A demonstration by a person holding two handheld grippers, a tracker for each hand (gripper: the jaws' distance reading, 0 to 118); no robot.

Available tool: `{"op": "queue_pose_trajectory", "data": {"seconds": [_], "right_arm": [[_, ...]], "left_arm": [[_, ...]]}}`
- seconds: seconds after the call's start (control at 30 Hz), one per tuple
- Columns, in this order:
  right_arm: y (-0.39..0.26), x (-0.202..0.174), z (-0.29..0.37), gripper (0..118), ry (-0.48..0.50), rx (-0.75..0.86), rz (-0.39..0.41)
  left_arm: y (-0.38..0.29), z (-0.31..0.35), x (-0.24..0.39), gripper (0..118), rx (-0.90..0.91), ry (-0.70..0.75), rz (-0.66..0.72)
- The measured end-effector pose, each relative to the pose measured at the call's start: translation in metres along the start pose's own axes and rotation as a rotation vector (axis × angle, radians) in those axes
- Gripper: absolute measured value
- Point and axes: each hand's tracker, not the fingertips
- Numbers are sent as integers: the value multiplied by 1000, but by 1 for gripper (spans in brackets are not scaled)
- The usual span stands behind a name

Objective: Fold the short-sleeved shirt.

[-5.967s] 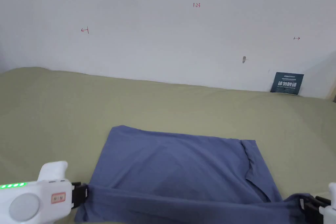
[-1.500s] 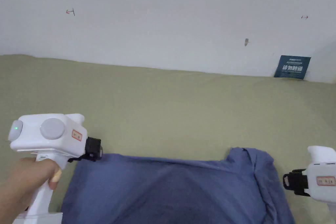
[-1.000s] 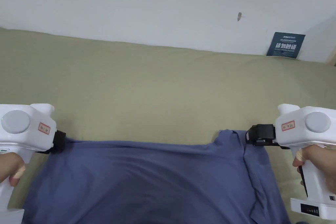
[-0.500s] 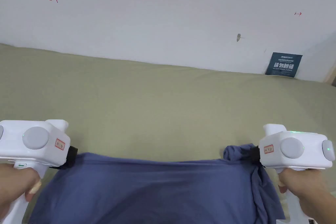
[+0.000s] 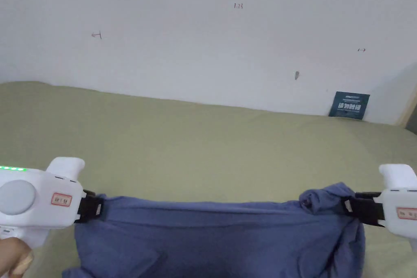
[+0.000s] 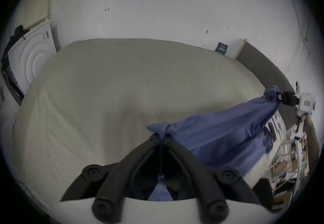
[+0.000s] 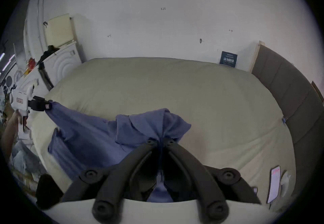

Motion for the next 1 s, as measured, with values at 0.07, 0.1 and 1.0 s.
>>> {"op": "queue_pose_trajectory", "data": {"seconds": [0.07,0.1,1.0], "right_arm": [[-19,1,20,5,3,-30,-23],[-32,1,29,5,-1,-41,-37],[-159,17,77,89,-164,-216,-301]], "left_arm": [[-20,11,-6,3,-19,-5,-47],[-33,16,-7,3,-27,-3,-49],[-128,48,-26,86,-69,16,203]]}}
